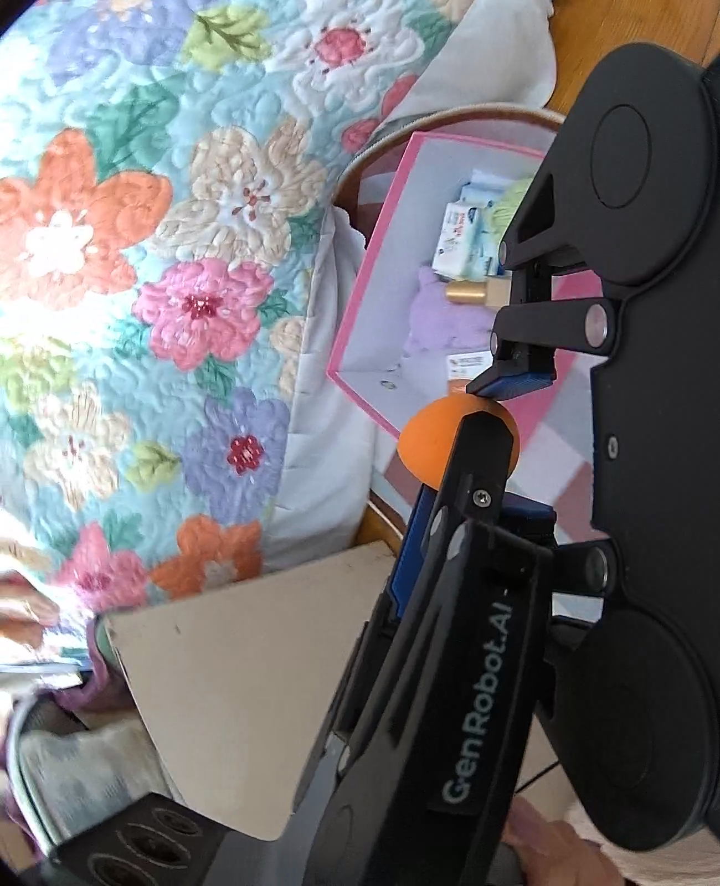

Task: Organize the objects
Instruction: 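Lift and carry the orange sponge with the left tool into the box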

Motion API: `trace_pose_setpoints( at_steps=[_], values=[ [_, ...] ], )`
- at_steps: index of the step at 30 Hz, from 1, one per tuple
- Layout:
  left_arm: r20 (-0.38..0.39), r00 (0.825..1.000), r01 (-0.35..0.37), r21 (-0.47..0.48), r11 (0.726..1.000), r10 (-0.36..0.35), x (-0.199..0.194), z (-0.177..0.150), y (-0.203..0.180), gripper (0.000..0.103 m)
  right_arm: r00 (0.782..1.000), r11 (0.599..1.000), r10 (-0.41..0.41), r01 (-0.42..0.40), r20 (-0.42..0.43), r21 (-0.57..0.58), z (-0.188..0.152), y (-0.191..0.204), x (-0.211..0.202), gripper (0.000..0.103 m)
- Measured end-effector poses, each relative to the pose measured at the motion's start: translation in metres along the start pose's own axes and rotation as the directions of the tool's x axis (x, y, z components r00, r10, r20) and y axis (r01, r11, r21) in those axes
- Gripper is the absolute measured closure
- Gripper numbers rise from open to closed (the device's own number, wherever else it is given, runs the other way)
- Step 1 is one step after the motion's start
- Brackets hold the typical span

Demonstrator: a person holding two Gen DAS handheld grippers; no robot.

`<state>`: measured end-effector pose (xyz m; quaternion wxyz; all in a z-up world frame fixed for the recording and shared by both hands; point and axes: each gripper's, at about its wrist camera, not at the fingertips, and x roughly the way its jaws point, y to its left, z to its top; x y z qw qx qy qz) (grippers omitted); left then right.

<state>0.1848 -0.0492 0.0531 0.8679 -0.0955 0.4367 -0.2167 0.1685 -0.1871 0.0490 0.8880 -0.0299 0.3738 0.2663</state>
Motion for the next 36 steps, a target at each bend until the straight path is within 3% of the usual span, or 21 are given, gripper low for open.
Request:
trace_pose_setpoints(
  at_steps=[7, 17, 24, 36],
  values=[
    [0.001, 1.000, -0.006, -0.046, 0.999, 0.006, 0.068, 0.026, 0.027, 0.068, 1.000, 0.999, -0.005, 0.006, -0.014, 0.038, 0.015, -0.040, 0.059, 0.062],
    [-0.064, 0.998, 0.008, -0.162, 0.987, -0.018, 0.153, 0.015, 0.068, 0.068, 0.996, 0.974, 0.067, -0.051, -0.062, 0.219, -0.017, -0.091, 0.135, 0.060],
    [-0.060, 0.998, 0.020, -0.208, 0.978, -0.034, 0.177, 0.006, 0.082, 0.068, 0.989, 0.988, 0.065, -0.045, -0.134, 0.149, -0.034, -0.093, 0.156, 0.060],
    [-0.083, 0.996, -0.031, -0.208, 0.978, 0.014, 0.205, -0.001, 0.088, 0.068, 0.987, 0.988, 0.035, -0.011, -0.155, 0.151, -0.045, -0.100, 0.175, 0.060]
  ],
)
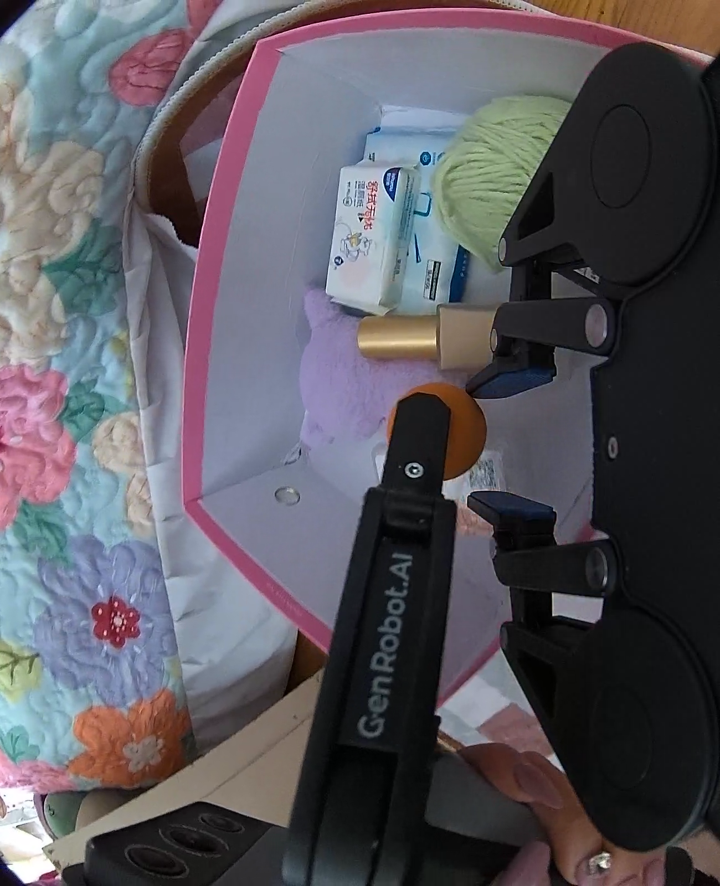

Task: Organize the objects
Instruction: 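Lift and carry the orange sponge with the left tool into the box, then open the left tool and release the sponge in the box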

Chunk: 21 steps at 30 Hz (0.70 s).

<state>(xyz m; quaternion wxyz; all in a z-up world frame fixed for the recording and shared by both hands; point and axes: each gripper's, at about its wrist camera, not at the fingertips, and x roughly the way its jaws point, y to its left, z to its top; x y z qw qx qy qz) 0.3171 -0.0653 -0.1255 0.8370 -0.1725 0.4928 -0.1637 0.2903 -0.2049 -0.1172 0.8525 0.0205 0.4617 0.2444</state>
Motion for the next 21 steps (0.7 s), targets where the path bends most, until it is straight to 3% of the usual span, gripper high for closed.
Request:
trace_pose_setpoints(
  at_steps=[8, 11, 16, 21],
  values=[
    [0.013, 1.000, -0.021, -0.031, 0.999, 0.021, 0.009, -0.005, 0.009, 0.070, 0.998, 0.999, -0.049, 0.048, 0.025, 0.009, 0.004, 0.002, 0.015, 0.060],
    [0.017, 0.999, -0.031, -0.032, 0.999, 0.031, 0.005, -0.004, 0.008, 0.063, 0.996, 0.996, -0.081, 0.082, 0.035, -0.035, 0.002, 0.007, 0.015, 0.063],
    [0.031, 0.999, -0.042, -0.011, 0.999, 0.042, -0.009, -0.003, 0.003, 0.063, 0.995, 0.995, -0.096, 0.097, 0.031, -0.036, 0.000, 0.007, 0.018, 0.062],
    [0.032, 0.997, -0.063, -0.015, 0.998, 0.063, -0.022, -0.002, 0.000, 0.063, 0.995, 0.996, -0.090, 0.090, 0.049, -0.012, 0.000, 0.008, 0.012, 0.052]
  ],
)
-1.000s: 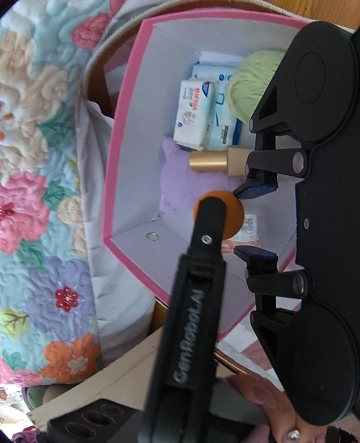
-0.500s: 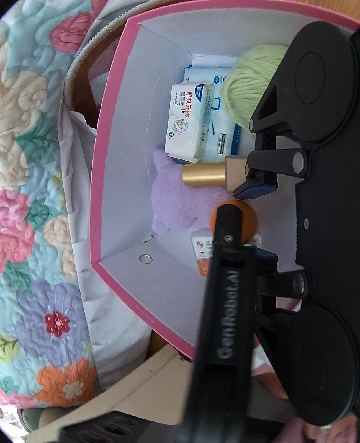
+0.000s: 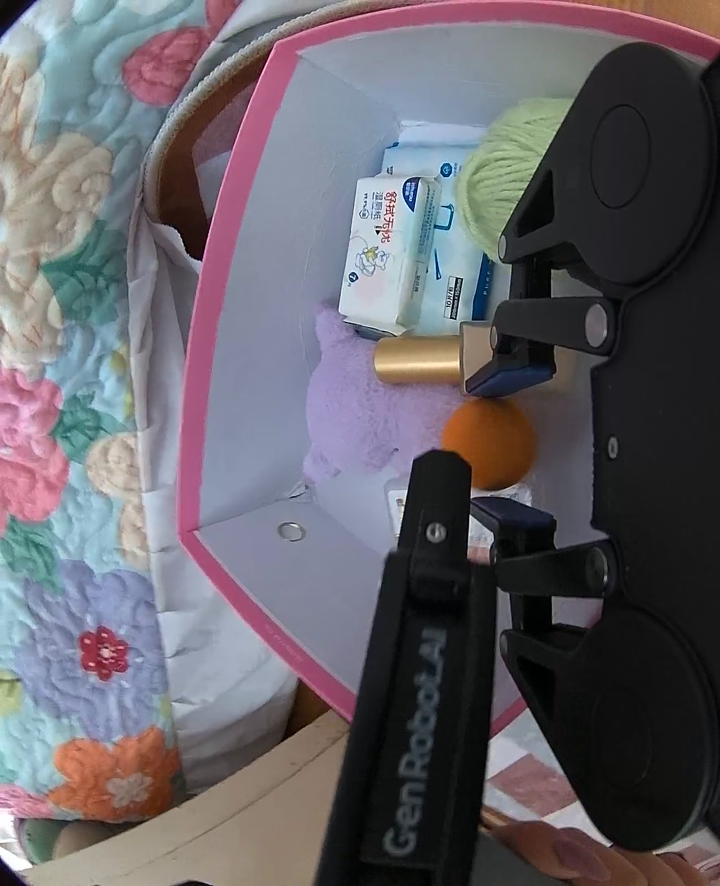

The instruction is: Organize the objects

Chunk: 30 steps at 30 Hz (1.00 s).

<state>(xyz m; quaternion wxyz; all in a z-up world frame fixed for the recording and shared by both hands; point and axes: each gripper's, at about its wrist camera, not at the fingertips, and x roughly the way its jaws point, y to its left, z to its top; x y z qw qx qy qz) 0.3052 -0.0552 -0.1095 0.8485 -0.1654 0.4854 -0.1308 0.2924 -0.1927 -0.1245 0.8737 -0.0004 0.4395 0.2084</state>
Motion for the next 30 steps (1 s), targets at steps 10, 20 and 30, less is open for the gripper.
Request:
trace_pose_setpoints(
  at_steps=[10, 20, 30],
  values=[
    [-0.013, 0.999, -0.033, -0.023, 0.999, 0.033, -0.037, -0.012, 0.005, 0.058, 0.999, 0.999, 0.001, -0.003, 0.043, 0.052, -0.011, 0.002, -0.045, 0.042],
    [-0.062, 0.991, -0.112, 0.089, 0.990, 0.118, -0.079, -0.023, -0.009, 0.051, 0.997, 0.997, -0.065, 0.063, 0.033, 0.053, -0.013, 0.018, -0.094, 0.038],
    [-0.024, 0.987, -0.155, 0.134, 0.979, 0.159, -0.143, -0.031, -0.028, 0.043, 0.996, 0.995, -0.078, 0.074, 0.050, 0.067, -0.013, 0.039, -0.154, 0.032]
  ],
)
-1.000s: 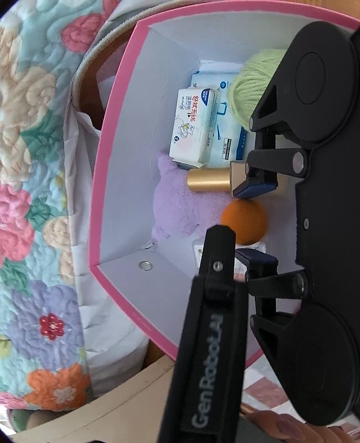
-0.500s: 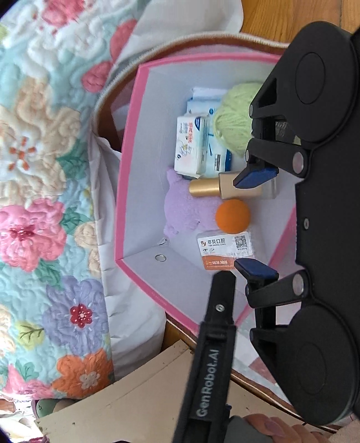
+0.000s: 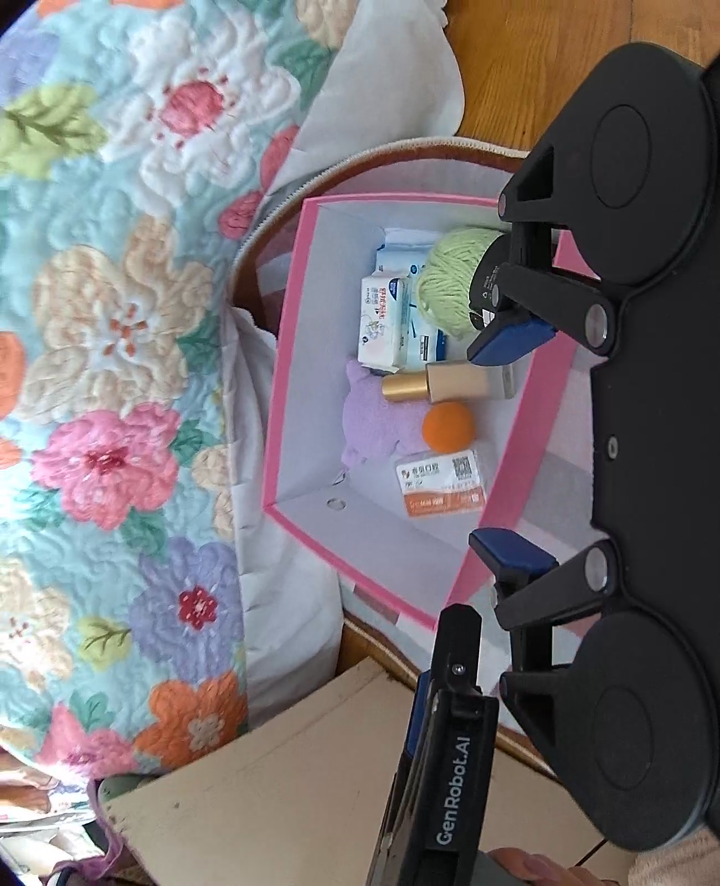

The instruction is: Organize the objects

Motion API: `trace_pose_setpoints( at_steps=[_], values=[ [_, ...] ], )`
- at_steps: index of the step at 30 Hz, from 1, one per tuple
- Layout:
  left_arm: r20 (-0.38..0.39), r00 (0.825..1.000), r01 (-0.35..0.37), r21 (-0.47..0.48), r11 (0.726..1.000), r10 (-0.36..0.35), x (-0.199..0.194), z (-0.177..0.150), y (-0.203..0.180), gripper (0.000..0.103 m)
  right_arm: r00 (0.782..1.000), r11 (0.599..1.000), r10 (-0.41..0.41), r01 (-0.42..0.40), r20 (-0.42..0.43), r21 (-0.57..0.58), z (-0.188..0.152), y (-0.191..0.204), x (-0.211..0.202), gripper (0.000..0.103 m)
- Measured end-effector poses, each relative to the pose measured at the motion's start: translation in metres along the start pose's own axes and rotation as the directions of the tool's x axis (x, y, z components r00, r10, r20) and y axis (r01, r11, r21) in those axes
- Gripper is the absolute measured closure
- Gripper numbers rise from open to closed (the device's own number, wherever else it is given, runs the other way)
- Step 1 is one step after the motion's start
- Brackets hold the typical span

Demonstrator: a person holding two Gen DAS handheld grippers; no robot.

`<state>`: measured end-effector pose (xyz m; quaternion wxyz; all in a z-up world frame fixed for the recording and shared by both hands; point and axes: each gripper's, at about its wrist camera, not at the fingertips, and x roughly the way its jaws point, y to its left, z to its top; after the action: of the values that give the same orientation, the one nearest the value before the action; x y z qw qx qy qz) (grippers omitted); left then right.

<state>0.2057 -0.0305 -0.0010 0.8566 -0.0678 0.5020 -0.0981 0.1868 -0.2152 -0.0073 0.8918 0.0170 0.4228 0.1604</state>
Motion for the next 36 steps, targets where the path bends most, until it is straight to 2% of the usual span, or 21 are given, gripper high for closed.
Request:
trace_pose_setpoints(
  at_steps=[6, 15, 23, 25, 28, 31, 34, 36],
  values=[
    [0.031, 0.999, -0.032, 0.024, 0.999, 0.031, -0.041, -0.010, -0.008, 0.036, 1.000, 1.000, -0.011, 0.011, 0.025, -0.003, -0.002, 0.010, -0.036, 0.029],
    [0.066, 0.997, -0.042, 0.029, 0.999, 0.040, -0.085, -0.031, -0.009, 0.033, 0.999, 0.999, -0.032, 0.032, 0.019, -0.029, -0.018, 0.028, -0.076, 0.027],
    [0.056, 0.998, -0.027, 0.027, 0.999, 0.025, -0.097, -0.054, -0.013, 0.033, 0.999, 0.999, -0.042, 0.042, 0.003, -0.011, -0.038, 0.034, -0.095, 0.025],
    [0.054, 0.998, -0.025, 0.022, 0.999, 0.024, -0.100, -0.058, -0.014, 0.033, 0.998, 0.998, -0.058, 0.058, -0.004, 0.004, -0.043, 0.034, -0.098, 0.024],
    [0.052, 0.999, -0.018, 0.034, 0.999, 0.016, -0.103, -0.064, -0.015, 0.032, 0.997, 0.997, -0.081, 0.081, 0.001, 0.016, -0.049, 0.034, -0.103, 0.014],
    [0.044, 0.999, -0.019, 0.043, 0.999, 0.017, -0.103, -0.068, -0.017, 0.030, 0.993, 0.992, -0.119, 0.120, -0.012, 0.042, -0.054, 0.034, -0.106, 0.014],
    [0.046, 0.999, -0.026, 0.043, 0.999, 0.024, -0.104, -0.071, -0.018, 0.020, 0.985, 0.983, -0.169, 0.172, -0.042, 0.070, -0.056, 0.034, -0.106, 0.014],
    [0.052, 0.998, -0.033, 0.042, 0.999, 0.031, -0.104, -0.072, -0.018, 0.009, 0.984, 0.981, -0.173, 0.177, -0.051, 0.084, -0.058, 0.033, -0.107, 0.014]
  ],
)
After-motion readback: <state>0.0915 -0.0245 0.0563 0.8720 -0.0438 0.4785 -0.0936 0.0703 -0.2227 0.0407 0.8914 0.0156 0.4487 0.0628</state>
